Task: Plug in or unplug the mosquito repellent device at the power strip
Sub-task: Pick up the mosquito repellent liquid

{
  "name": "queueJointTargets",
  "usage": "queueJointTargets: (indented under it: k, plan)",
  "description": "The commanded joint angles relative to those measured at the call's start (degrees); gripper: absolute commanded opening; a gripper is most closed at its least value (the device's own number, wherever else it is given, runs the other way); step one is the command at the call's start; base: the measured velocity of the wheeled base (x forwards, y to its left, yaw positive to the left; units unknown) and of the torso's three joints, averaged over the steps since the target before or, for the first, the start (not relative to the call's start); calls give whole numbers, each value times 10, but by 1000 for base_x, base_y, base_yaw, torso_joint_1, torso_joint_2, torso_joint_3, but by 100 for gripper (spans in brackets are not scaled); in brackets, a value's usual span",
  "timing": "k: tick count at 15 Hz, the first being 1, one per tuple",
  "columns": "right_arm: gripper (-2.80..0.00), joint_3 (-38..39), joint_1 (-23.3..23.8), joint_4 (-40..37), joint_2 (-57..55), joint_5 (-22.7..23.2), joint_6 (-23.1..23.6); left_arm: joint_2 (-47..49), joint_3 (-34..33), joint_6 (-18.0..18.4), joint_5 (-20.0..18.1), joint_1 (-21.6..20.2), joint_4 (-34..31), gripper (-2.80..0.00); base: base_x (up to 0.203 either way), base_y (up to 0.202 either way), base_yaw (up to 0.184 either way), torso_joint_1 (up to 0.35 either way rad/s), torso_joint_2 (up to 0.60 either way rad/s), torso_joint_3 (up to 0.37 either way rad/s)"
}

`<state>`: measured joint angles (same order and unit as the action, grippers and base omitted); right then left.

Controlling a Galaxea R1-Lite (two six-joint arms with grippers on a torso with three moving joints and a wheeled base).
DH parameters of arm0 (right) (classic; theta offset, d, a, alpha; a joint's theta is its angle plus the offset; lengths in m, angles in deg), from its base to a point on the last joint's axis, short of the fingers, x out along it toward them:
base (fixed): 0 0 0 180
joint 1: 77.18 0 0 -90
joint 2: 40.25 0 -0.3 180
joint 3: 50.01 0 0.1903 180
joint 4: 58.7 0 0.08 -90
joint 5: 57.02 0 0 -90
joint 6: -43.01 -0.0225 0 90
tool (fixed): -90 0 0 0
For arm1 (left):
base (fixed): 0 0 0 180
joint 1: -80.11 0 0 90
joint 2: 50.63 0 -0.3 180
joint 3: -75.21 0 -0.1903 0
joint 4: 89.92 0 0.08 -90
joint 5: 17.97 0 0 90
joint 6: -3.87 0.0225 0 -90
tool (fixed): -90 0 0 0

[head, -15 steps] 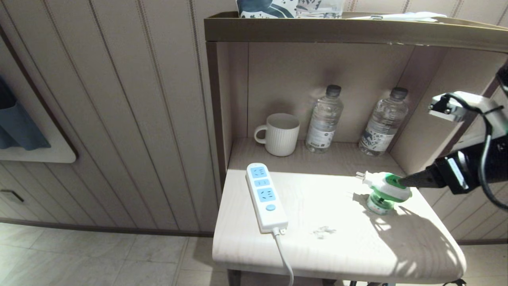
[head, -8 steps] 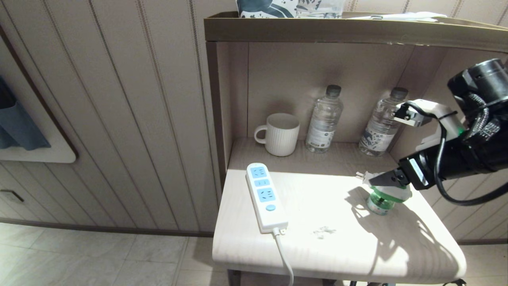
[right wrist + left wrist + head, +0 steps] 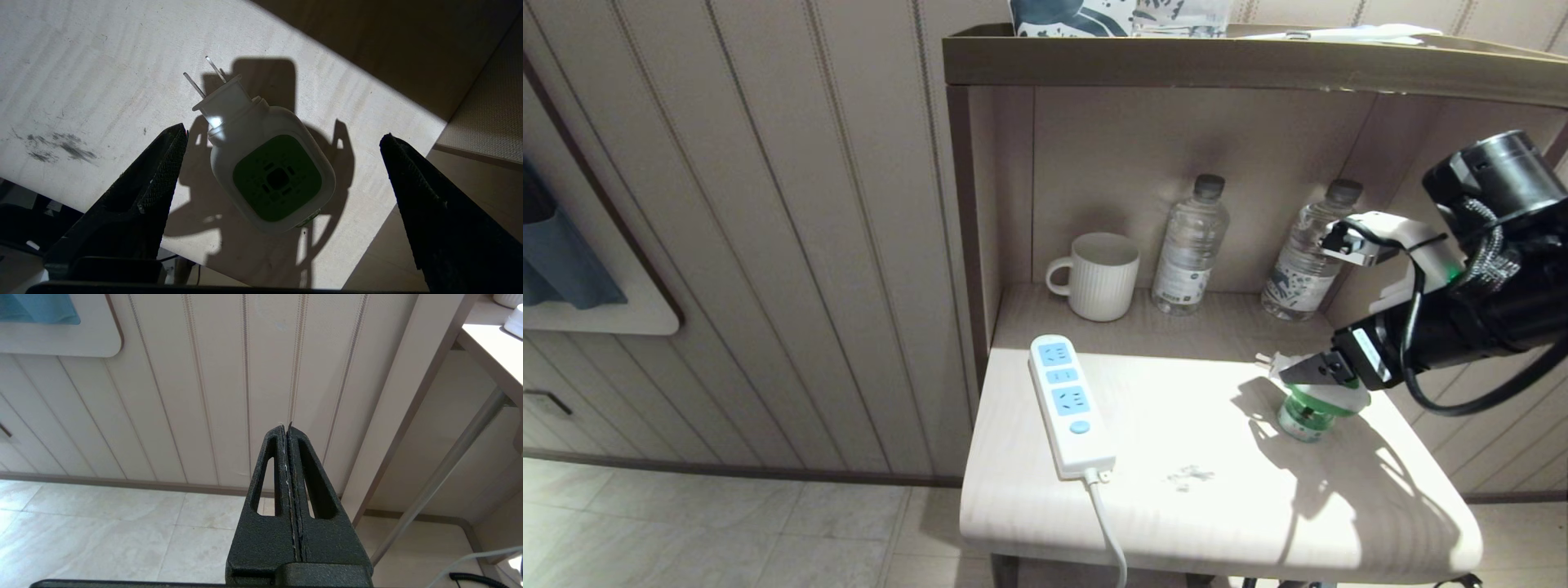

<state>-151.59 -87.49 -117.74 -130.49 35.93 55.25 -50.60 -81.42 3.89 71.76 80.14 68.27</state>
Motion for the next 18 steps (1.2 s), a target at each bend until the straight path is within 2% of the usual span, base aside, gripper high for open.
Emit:
queueJointTargets:
  k: [1,4,16,18]
  plan:
    - [0,0,-1,-1,-8,0,1,0,0,0,0,0,0,-280,0,0,0,0,0,0]
    - [0,9,-1,47,-21,-6,2,0,0,0,0,1,0,-280,0,0,0,0,0,0]
    - [0,-5,0,53,-30,-31,2,0,0,0,0,0,0,-280,0,0,0,0,0,0]
    - [0,-5,-1,60,-42,-59,3,0,0,0,0,0,0,-280,0,0,0,0,0,0]
